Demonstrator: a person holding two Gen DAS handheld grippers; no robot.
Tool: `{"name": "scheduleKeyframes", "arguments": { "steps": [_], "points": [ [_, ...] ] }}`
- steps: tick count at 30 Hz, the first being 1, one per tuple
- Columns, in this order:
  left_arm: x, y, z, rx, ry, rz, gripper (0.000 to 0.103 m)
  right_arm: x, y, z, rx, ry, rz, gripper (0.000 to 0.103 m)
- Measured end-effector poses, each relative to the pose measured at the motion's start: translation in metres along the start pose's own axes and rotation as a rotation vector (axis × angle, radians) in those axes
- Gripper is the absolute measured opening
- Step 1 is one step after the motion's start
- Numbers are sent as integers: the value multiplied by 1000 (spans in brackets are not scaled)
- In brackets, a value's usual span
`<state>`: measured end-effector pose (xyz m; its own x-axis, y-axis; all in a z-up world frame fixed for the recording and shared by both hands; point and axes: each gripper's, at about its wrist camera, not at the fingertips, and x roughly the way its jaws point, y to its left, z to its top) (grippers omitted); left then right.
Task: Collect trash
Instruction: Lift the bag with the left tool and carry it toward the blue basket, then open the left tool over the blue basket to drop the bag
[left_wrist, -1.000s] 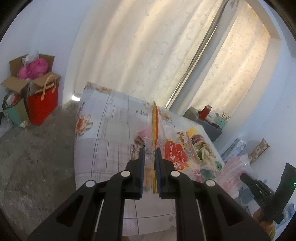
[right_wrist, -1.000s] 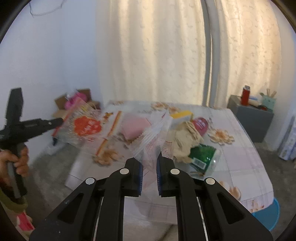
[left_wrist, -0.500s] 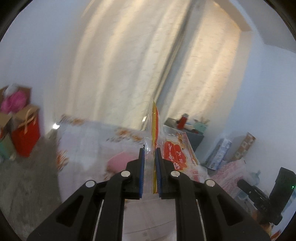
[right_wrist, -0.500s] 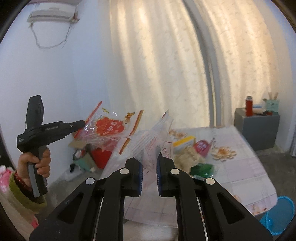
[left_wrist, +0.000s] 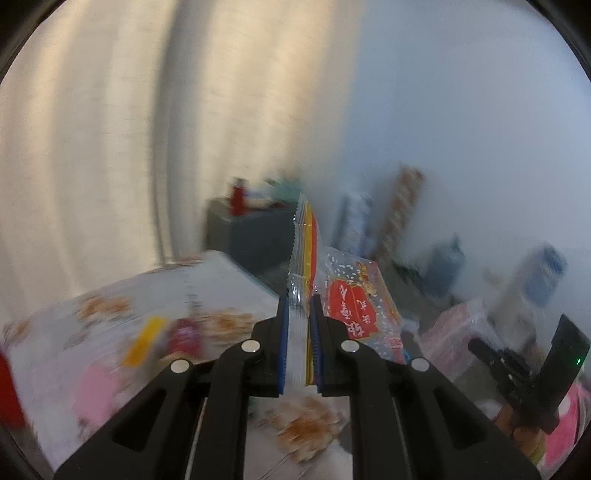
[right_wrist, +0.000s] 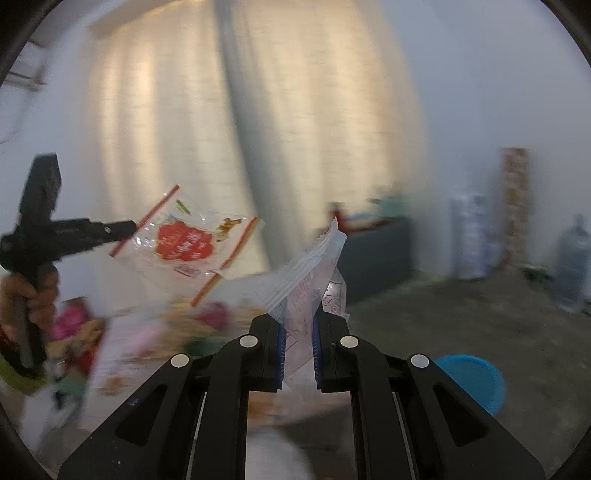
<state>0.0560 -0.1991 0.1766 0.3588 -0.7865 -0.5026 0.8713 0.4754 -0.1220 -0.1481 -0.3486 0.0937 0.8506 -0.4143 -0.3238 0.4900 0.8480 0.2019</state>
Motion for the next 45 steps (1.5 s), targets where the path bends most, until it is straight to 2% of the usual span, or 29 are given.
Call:
{"name": "scheduleKeyframes", "arguments": {
  "steps": [3,6,10,12,18,23,27,32,34,35,36,37,38,41,45],
  "points": [
    [61,-40,15,105,105,-47,10,7,-50,-9,64,33,-113,10],
    [139,-98,21,256,242,-81,10,24,-94,-22,140,81,-180,10],
    [224,-156,14,365,397,-118,10,54,-155,-41,240,155,-251,10],
    [266,-184,6,424,454,-113,10,75,-186,-53,285,196,-282,10],
    [372,-233,-32,530,590,-74,10,128,-261,-87,398,298,-307,10],
    [455,-261,-79,599,691,-9,11,163,-305,-118,492,380,-292,10],
    [512,-269,-109,597,756,33,11,187,-331,-144,582,439,-279,11],
    [549,-265,-127,538,815,48,13,207,-339,-162,629,497,-282,12],
    [562,-261,-133,507,842,65,16,214,-342,-165,625,513,-300,19],
    [565,-259,-134,490,850,72,23,218,-341,-167,612,526,-308,23],
    [566,-257,-134,468,856,76,34,221,-340,-168,604,543,-316,34],
    [569,-252,-134,438,863,82,39,222,-340,-171,594,558,-330,45],
    [569,-248,-132,419,862,86,45,226,-342,-170,582,565,-345,47],
    [567,-244,-127,383,864,94,50,221,-339,-171,536,583,-401,47],
    [555,-247,-112,386,840,88,54,214,-342,-167,512,560,-445,47]
  ]
}}
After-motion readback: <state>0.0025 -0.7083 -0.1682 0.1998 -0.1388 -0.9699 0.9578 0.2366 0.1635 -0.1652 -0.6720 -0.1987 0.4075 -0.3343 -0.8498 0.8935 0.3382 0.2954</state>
